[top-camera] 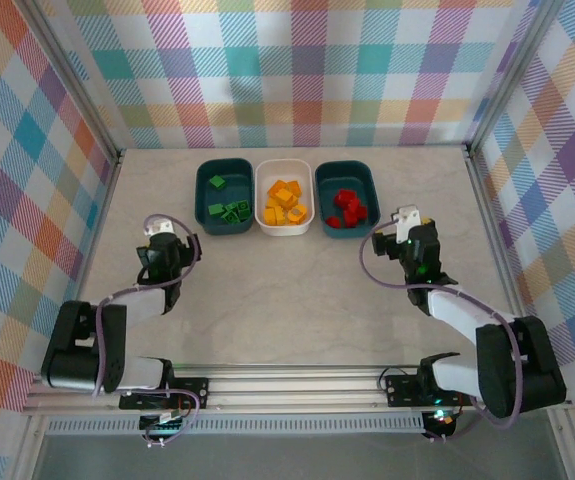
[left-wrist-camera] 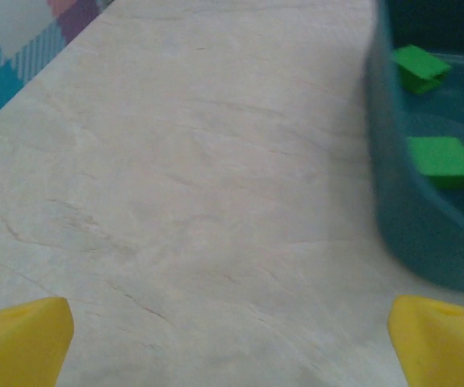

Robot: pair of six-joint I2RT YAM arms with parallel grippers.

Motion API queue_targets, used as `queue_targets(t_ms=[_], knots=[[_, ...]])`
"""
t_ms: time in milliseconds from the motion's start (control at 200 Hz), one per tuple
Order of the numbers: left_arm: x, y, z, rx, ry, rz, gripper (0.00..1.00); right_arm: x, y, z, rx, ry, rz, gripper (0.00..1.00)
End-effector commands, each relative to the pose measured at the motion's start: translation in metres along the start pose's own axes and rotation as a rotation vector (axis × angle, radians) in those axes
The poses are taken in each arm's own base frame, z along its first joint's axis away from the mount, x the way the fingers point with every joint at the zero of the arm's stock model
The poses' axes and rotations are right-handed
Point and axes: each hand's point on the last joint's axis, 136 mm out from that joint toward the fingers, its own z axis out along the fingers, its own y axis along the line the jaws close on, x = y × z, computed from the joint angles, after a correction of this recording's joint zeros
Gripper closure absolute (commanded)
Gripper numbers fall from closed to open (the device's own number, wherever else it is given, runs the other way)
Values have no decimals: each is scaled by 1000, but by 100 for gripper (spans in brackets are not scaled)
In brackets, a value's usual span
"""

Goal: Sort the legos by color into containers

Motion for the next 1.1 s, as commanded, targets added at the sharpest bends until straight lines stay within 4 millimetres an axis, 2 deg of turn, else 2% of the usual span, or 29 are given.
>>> queue_targets(t_ms=[0, 65, 150, 200, 240, 310, 355, 390, 430, 470, 530, 1095], knots=[[-14, -3, 2, 67, -85, -93, 0, -9, 3, -1, -58, -119, 57, 0], [-15, -2, 3, 69, -96, -99, 0, -3, 0, 1, -52, -159, 81, 0], [-15, -3, 4, 68, -88, -96, 0, 14, -16, 9, -14, -161, 176, 0], [-15, -3, 4, 69, -88, -95, 0, 32, -16, 19, -18, -148, 194, 0], [-14, -6, 6, 79, -76, -80, 0, 20, -14, 17, -22, -218, 174, 0], [-12, -24, 10, 136, -58, -18, 0, 27, -16, 28, -18, -100, 195, 0], [3, -43, 18, 221, -31, 45, 0, 26, -15, 39, -36, -71, 196, 0], [-1, -52, 17, 252, -72, 67, 0, 29, -20, 39, -46, -37, 226, 0], [8, -51, 17, 242, 3, 83, 0, 30, -24, 42, -24, -35, 238, 0], [1, -53, 18, 247, -54, 73, 0, 29, -24, 42, -22, -35, 238, 0], [6, -52, 18, 244, -19, 78, 0, 31, -25, 42, -23, -29, 241, 0], [4, -54, 16, 242, -29, 87, 0, 29, -25, 41, -24, -33, 239, 0]])
